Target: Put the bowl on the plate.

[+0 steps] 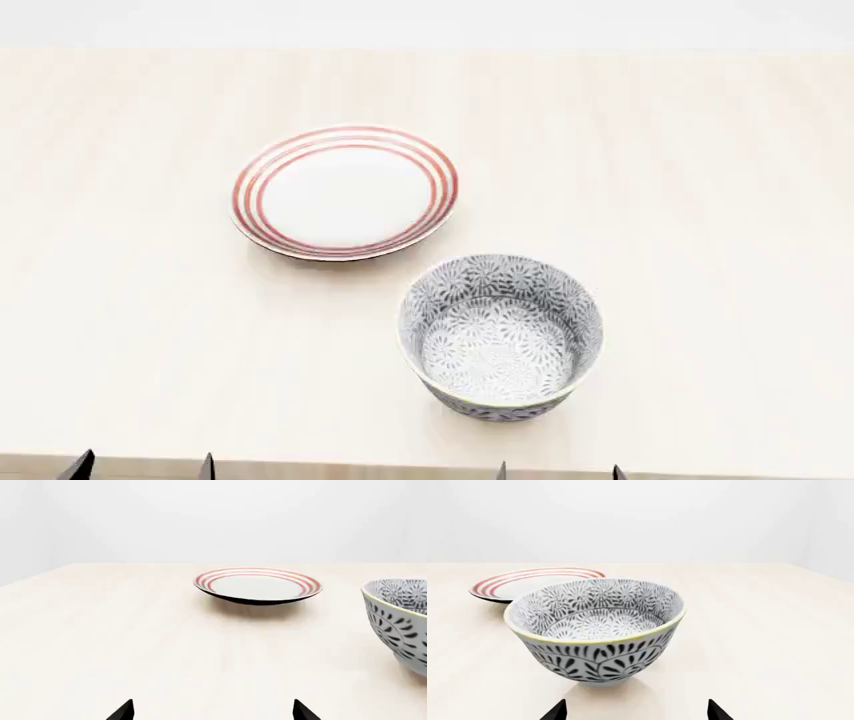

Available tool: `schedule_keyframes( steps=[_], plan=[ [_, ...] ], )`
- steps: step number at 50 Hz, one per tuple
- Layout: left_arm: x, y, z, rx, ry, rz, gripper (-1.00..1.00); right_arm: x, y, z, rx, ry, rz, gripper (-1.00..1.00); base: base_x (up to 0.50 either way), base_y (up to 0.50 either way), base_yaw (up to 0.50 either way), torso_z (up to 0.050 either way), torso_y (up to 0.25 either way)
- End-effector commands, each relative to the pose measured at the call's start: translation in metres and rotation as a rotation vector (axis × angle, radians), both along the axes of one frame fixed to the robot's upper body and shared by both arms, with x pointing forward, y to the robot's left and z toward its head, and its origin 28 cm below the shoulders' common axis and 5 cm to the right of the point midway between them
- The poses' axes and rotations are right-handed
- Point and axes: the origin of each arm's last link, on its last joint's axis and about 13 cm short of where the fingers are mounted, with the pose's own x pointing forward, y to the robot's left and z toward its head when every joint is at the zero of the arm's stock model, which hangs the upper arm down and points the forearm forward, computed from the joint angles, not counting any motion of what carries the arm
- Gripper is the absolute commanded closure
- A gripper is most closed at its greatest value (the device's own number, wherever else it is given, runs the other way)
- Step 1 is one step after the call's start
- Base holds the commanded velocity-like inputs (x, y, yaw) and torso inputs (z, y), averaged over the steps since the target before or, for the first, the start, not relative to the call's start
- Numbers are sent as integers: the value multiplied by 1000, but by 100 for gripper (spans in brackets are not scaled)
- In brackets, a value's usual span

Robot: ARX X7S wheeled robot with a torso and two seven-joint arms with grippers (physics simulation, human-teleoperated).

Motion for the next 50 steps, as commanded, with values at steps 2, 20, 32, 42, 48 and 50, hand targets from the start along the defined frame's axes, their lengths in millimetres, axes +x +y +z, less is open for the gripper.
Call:
schedule_keyframes(
  steps=[2,20,32,42,48,50],
  plan=[
    [1,2,1,-3,1,8,-100,1,0,-4,-14,28,-9,-100,0,0,0,0,0],
    [6,15,-19,82,53,-12,-100,19,24,-26,-37,-118,-80,-100,0,0,0,0,0],
    [1,9,-14,109,57,39,-100,-28,9,-6,-36,-195,-196,-100,0,0,0,0,0],
    [-8,15,-1,91,37,58,-100,-44,6,4,-5,-288,-230,-100,84,0,0,0,0],
    [-7,14,1,90,26,56,-100,-48,4,9,-9,-318,-230,-100,490,0,0,0,0],
    [-8,15,2,82,21,57,-100,-48,3,9,-9,-323,-232,-100,500,0,0,0,0]
  ],
)
